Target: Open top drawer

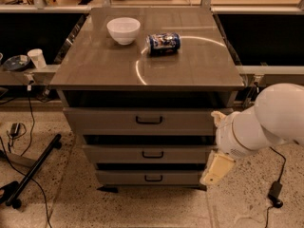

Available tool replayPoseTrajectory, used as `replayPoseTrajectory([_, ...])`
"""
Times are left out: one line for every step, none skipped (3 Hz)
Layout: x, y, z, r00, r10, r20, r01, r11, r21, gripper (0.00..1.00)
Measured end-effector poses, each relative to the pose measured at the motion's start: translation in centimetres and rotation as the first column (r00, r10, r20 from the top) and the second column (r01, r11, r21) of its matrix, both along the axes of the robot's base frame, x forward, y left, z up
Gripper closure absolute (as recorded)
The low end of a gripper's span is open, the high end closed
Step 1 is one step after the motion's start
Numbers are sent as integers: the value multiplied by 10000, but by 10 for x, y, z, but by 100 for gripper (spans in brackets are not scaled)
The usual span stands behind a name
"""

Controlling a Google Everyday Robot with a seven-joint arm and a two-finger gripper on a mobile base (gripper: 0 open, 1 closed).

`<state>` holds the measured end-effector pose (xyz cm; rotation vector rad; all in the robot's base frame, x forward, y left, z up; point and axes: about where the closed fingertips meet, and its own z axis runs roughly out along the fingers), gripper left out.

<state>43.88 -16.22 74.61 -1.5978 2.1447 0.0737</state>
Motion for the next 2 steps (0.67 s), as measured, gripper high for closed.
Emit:
replayPoseTrajectory([8,7,7,9990,444,-22,-440,9948,913,0])
replayPoseTrajectory([19,9,5,9990,444,-22,-439,9938,1017,0])
